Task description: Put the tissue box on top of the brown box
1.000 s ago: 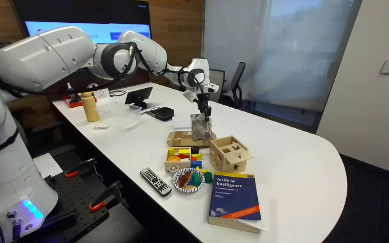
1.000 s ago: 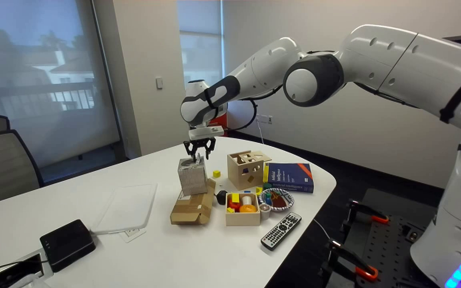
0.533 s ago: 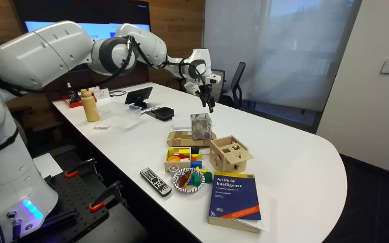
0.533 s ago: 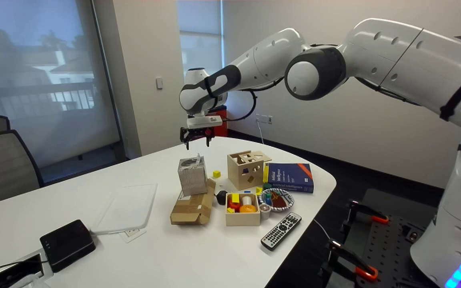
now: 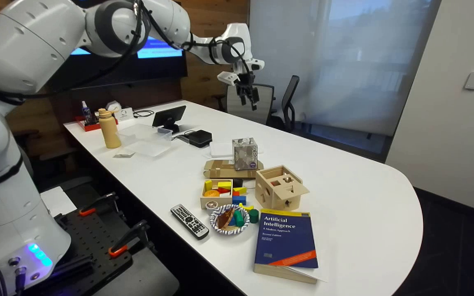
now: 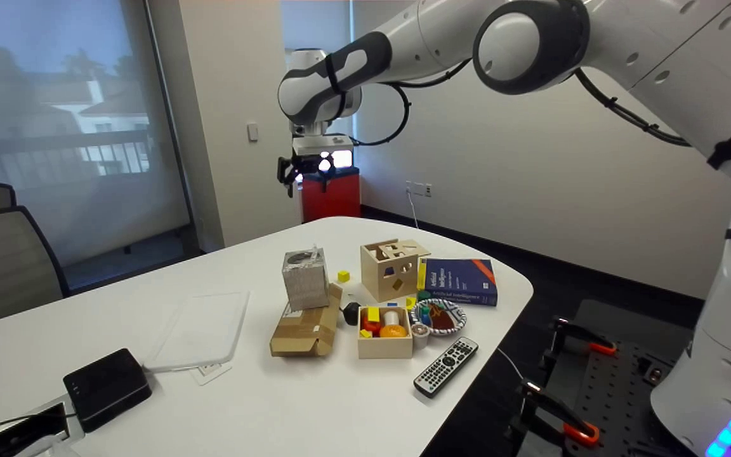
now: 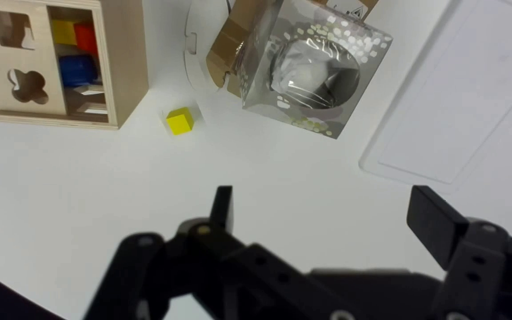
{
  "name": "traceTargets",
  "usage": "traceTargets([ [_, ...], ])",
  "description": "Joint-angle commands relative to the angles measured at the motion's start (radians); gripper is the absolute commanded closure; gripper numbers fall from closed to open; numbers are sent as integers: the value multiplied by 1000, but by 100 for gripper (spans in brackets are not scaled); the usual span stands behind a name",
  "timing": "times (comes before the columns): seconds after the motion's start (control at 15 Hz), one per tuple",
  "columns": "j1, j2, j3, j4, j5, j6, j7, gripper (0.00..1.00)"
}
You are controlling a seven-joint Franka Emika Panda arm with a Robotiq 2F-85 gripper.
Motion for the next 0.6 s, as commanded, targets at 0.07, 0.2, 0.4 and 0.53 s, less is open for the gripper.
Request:
traceTargets([
  [0.07,40,-250,1,-275,-55,-12,-1,0],
  [0.2,52,-321,2,-357,-75,1,8,0],
  [0.4,59,-399,9,-453,-94,7,11,0],
  [0.53,60,-438,13,-504,-98,12,12,0],
])
